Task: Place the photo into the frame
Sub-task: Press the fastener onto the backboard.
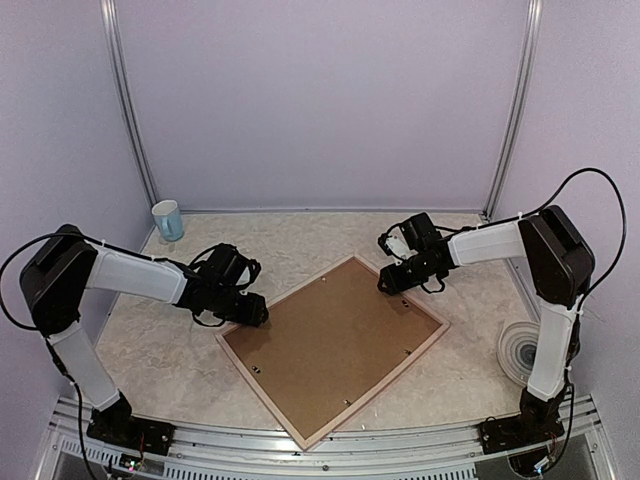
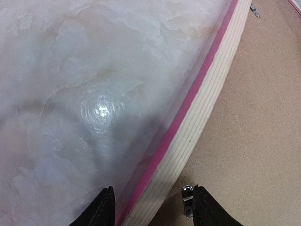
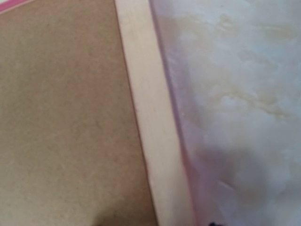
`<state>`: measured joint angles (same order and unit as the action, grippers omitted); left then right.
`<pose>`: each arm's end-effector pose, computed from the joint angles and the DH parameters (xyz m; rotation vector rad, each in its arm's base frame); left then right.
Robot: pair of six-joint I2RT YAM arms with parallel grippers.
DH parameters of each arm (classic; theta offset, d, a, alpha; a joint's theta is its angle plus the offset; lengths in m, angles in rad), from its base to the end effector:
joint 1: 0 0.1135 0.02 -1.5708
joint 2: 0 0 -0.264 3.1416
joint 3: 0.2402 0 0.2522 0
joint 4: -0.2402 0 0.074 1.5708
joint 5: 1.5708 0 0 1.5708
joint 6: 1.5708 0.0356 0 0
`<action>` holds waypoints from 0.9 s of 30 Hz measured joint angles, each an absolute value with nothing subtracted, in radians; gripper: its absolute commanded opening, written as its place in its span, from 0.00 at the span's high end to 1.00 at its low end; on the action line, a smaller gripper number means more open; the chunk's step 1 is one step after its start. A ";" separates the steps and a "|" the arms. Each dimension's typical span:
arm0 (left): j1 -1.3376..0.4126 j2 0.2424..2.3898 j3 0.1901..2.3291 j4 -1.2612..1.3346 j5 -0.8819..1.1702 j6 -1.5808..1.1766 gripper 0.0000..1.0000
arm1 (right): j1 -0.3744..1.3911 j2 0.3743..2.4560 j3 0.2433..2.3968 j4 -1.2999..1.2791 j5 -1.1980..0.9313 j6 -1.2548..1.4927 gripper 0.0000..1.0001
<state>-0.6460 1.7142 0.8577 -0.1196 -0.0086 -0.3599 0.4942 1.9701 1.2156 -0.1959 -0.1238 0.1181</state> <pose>0.2596 -0.1954 0.1382 0.3661 2.5656 -0.3730 0.3551 0.1963 0.1437 -0.5281 2.5032 0.3983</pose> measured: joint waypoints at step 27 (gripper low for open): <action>-0.648 1.714 0.859 -0.136 -0.012 -0.354 0.51 | 0.494 1.971 1.216 -0.196 -0.134 0.118 0.48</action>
<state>-0.6483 1.7138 0.8585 -0.1364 -0.0124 -0.3538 0.4942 1.9705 1.2160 -0.1963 -0.1341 0.1184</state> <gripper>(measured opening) 0.498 0.524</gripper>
